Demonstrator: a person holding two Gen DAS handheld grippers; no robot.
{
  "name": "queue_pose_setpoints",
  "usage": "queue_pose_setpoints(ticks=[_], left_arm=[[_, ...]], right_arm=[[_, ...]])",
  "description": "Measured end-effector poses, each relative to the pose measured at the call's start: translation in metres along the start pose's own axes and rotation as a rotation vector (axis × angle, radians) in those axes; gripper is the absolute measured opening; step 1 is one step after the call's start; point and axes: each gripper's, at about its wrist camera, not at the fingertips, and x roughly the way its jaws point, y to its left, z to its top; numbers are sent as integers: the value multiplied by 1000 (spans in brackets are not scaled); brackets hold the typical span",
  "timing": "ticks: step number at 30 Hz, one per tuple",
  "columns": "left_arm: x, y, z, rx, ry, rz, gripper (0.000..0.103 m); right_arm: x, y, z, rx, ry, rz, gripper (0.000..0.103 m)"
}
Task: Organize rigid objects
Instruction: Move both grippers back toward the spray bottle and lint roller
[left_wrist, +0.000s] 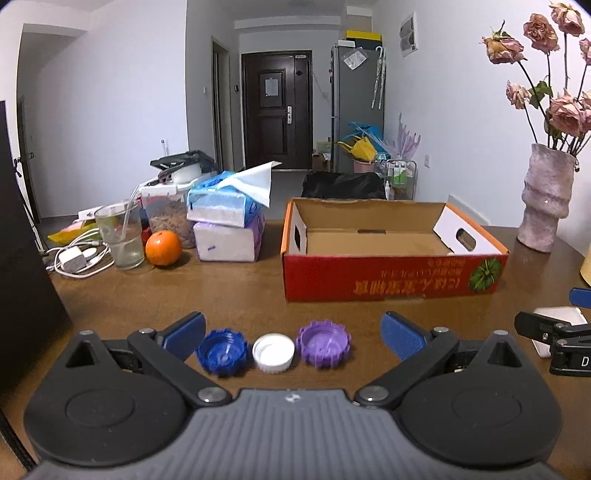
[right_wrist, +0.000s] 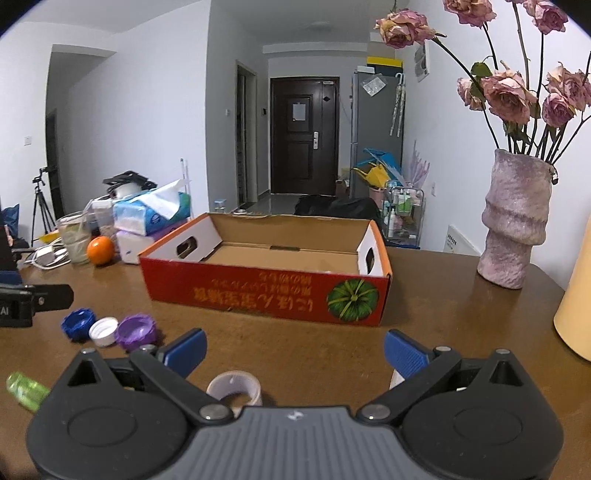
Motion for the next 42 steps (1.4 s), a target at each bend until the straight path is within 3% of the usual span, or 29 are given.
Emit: queue_pose_setpoints(ticks=[17, 27, 37, 42], left_arm=[[-36, 24, -54, -2, 24, -3, 103], [-45, 34, -67, -20, 42, -11, 103], [-39, 36, -68, -35, 58, -10, 103], [-39, 39, -67, -46, 60, -14, 103]], right_arm=[[-30, 19, -51, -71, 72, 51, 102], [-26, 37, -54, -180, 95, 116, 102], [3, 29, -49, -99, 146, 184, 98], [-7, 24, -55, -100, 145, 154, 96]])
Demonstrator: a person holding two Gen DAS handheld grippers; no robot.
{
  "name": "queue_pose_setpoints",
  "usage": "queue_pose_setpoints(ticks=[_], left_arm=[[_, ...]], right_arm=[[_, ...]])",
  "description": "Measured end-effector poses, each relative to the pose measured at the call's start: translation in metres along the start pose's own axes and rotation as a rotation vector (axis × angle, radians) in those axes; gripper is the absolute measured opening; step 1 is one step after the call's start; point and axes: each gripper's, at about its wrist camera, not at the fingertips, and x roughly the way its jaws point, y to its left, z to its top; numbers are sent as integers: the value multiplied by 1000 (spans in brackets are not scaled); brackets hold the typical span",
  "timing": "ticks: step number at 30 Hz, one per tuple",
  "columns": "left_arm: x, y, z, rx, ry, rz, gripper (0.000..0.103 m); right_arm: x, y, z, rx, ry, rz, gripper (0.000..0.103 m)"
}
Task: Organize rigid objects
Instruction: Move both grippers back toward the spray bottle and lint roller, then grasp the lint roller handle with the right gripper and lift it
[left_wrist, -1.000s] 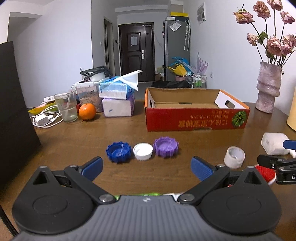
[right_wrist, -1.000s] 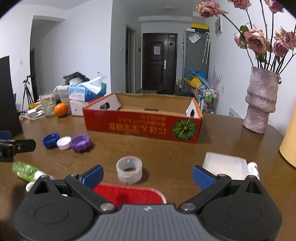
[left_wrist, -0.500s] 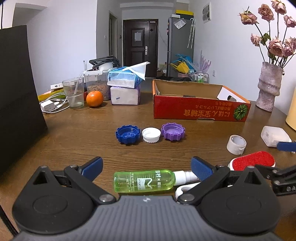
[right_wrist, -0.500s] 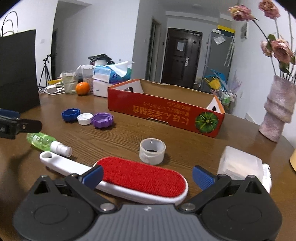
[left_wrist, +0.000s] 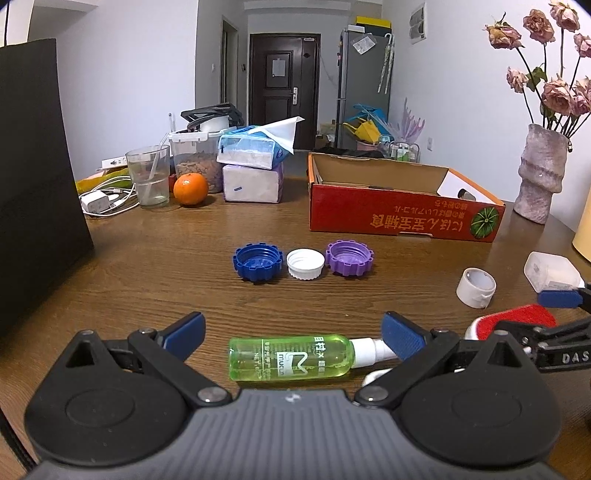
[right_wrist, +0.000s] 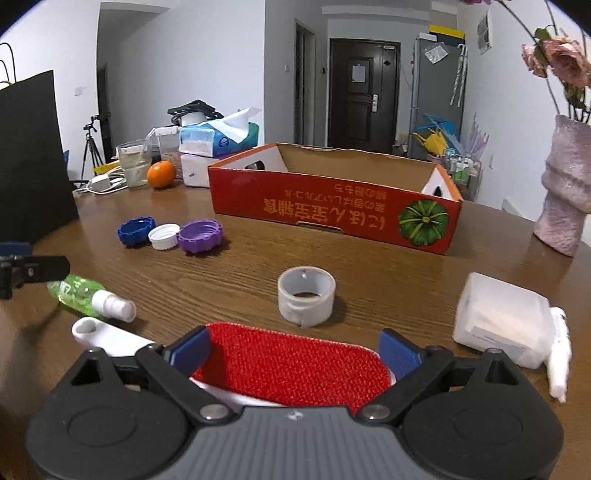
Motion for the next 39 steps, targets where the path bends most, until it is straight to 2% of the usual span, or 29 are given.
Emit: queue_pose_setpoints(ticks=[11, 14, 16, 20, 24, 30, 34, 39], left_arm=[[-2, 1, 0, -8, -6, -5, 103], [-2, 1, 0, -9, -7, -7, 103], [-3, 2, -1, -15, -9, -8, 103], [-5, 5, -1, -31, -10, -4, 103], [-5, 8, -1, -40, -12, -3, 103], [-6, 8, -2, -38, -9, -5, 103], [-6, 10, -2, -43, -6, -13, 103], [-6, 10, -2, -47, -7, -20, 103]], right_arm=[[-41, -10, -28, 87, -3, -142, 96], [-53, -14, -32, 77, -32, -119, 95], [-63, -17, -34, 57, -52, -105, 98], [-70, -10, -38, -68, -23, -74, 102], [-65, 9, -43, -182, 6, -85, 102], [-45, 29, -32, -252, -31, -122, 103], [-29, 27, -22, -249, -14, -120, 103], [-15, 9, -20, -173, 31, -99, 103]])
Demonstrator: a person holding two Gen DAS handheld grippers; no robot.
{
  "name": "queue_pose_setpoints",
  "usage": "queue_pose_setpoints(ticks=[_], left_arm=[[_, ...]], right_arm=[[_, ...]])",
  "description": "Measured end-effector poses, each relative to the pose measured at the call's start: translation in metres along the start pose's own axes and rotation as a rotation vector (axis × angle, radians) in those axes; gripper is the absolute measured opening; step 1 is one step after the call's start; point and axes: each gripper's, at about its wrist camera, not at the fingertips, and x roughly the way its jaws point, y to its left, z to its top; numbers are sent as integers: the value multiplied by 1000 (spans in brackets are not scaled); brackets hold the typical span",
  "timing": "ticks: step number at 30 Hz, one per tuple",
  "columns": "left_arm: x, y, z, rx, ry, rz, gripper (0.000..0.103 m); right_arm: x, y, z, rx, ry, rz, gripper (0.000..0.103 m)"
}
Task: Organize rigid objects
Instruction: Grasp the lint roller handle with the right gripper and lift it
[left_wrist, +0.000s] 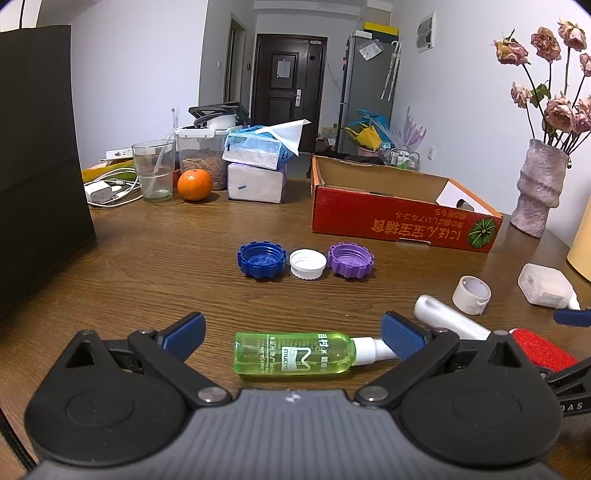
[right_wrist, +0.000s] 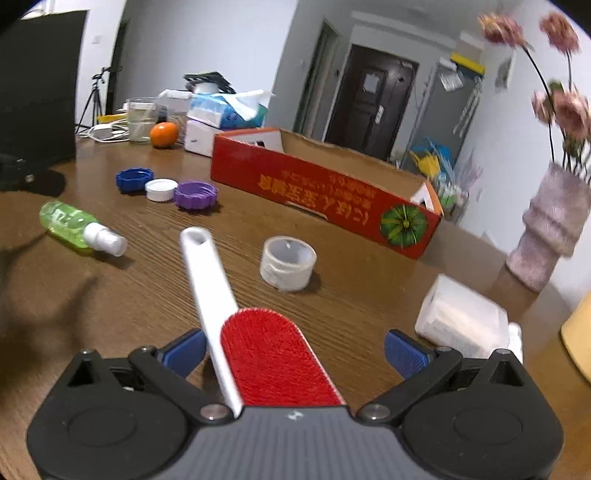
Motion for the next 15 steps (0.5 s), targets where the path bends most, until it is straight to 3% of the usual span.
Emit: queue_pose_setpoints(ticks=[5, 8, 11, 12, 15], left_arm=[[2, -1, 0, 2, 9, -2, 103], [3, -2, -1, 3, 11, 1, 103], [4, -2, -1, 6, 17, 7, 103], [5, -2, -1, 7, 19, 8, 103], [6, -3, -2, 11, 25, 9, 103]], right_arm=[[-2, -16, -16, 81, 24, 25, 99], [-5, -20, -22, 120, 29, 43, 91], [-7, -20, -23, 150, 24, 78, 74], [-9, -19, -23, 154, 22, 91, 61], [-11, -12, -22, 156, 14, 79, 55]])
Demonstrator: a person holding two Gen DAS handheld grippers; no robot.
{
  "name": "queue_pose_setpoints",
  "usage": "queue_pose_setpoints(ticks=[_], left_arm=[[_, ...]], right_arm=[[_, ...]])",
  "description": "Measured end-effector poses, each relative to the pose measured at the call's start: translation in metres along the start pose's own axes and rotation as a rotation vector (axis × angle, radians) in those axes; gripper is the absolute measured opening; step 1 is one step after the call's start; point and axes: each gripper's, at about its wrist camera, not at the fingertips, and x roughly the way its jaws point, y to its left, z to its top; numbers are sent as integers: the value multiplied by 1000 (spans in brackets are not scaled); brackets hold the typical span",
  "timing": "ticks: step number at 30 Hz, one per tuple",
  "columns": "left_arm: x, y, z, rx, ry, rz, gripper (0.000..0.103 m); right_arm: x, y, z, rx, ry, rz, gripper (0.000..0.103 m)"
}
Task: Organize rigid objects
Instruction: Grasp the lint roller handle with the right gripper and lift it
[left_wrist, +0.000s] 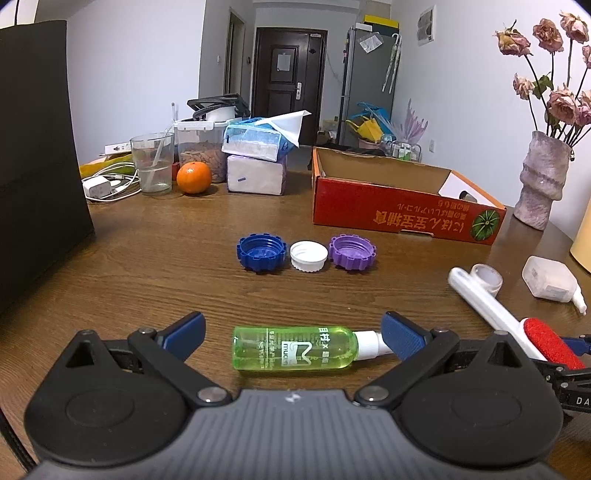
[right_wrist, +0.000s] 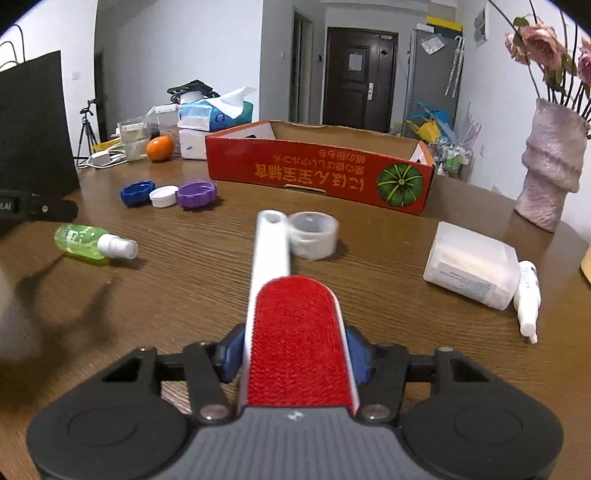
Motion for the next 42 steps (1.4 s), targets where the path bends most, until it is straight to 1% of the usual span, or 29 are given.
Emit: queue_pose_setpoints(ticks=[5, 14, 16, 21, 22, 24, 26, 28, 31, 38, 39, 40, 42], left_arm=[[2, -1, -1, 8, 9, -2, 103], [8, 1, -1, 4, 25, 8, 103], [12, 2, 1, 4, 26, 26, 103], [21, 16, 6, -10, 8, 122, 103], [25, 18, 7, -4, 10, 148, 102], [31, 23, 8, -6, 27, 171, 97], [36, 30, 9, -24, 52, 166, 86], [37, 34, 8, -39, 69, 158, 82], [32, 32, 4, -36, 64, 142, 82], [19, 25, -7, -27, 74, 136, 82], [16, 26, -7, -32, 64, 133, 82], [10, 26, -7, -36, 43, 124, 84], [-4, 26, -8, -28, -7, 92, 96]], right_arm=[[-3, 2, -2, 20, -18, -9, 55], [-17, 0, -3, 71, -97, -33, 54], [-18, -2, -4, 89, -108, -45, 54], [-20, -3, -4, 104, -120, -58, 54], [-21, -3, -4, 105, -122, -60, 55], [-22, -3, -5, 109, -125, -62, 55], [-23, -3, -5, 114, -130, -65, 55], [-24, -4, -5, 120, -134, -69, 55], [-27, -5, -6, 132, -140, -75, 55], [-31, -8, -8, 156, -153, -80, 55], [-31, -9, -8, 158, -154, -79, 55], [-32, -9, -8, 160, -156, -79, 55], [-33, -9, -8, 167, -159, -76, 55]])
